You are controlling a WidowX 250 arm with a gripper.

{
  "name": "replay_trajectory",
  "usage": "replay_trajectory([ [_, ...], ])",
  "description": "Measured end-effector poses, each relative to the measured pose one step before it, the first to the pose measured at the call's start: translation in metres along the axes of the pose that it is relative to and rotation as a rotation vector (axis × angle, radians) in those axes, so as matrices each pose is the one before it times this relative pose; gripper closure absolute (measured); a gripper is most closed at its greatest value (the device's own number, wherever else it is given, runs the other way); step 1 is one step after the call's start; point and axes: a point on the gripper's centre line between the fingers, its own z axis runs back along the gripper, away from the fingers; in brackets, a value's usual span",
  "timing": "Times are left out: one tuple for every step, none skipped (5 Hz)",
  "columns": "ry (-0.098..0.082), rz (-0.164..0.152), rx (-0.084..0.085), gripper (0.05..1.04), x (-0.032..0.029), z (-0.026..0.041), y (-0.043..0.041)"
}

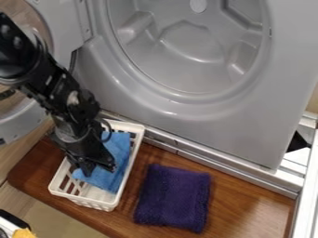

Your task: Move the blue cloth into the white basket

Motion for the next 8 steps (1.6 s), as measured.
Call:
replay_trajectory([
  [0.0185,0.0136,0.0018,0.951,-0.00036,-0.01815,-0.00044],
  [0.0426,0.0115,0.0195,0.752,0.00021,-0.00895,-0.0019],
  [0.019,-0.0216,0.0114,0.453,0.00024,0.00328,-0.00408],
  [-0.0329,-0.0339,0.022,0.164,0.01088,0.01858,-0.00111],
  [-0.0141,-0.0147,0.0381,0.075,0.00436,0.01547,0.00295],
  [-0.0042,-0.0175,0.0291,0.079,0.0058,0.02394,0.00779],
  [-0.0351,-0.0629,-0.0106,0.083,0.0067,0.02468,0.00474],
  [0.0024,-0.0032,0.0007,0.083,-0.00054,-0.00013,0.00068],
])
